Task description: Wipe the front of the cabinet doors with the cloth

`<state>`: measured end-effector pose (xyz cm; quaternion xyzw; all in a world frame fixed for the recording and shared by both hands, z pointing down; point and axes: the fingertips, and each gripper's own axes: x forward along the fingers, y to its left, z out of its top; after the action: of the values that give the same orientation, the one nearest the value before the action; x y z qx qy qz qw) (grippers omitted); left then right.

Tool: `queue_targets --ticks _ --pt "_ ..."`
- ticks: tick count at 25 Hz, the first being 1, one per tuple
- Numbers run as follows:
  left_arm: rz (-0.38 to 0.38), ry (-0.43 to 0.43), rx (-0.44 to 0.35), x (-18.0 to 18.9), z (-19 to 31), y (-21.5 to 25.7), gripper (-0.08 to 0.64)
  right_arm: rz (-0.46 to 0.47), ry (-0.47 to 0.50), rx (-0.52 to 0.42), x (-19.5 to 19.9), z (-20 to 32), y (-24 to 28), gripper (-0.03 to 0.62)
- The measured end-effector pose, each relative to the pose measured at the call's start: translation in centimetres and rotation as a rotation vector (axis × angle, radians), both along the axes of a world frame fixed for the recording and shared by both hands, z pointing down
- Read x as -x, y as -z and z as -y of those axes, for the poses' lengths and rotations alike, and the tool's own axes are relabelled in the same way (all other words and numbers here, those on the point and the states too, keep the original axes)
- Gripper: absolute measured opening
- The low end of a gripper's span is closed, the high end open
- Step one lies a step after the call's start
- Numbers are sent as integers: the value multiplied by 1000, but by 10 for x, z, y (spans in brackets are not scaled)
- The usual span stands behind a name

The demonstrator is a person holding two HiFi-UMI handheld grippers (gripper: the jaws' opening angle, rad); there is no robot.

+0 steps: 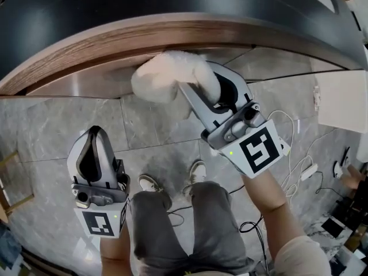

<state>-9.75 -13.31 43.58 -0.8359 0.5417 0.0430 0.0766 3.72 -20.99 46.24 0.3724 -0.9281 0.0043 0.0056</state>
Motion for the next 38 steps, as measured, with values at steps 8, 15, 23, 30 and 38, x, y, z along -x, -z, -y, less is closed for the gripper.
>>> queue_targets --ticks 8,15,23,30,38 --pt "24 -53 20 -25 2 -3 17 -25 -80 -19 -44 1 3 106" --pt "45 -78 48 -27 1 -1 17 -30 -153 11 -61 5 -1 106" --pt "40 -72 112 -81 -19 -14 17 6 -243 13 -141 -16 -3 106" --pt "35 10 174 -2 -42 6 17 -10 -84 14 -16 -59 25 106" --pt "60 121 178 88 -71 -3 17 -16 218 18 158 -88 -19 106"
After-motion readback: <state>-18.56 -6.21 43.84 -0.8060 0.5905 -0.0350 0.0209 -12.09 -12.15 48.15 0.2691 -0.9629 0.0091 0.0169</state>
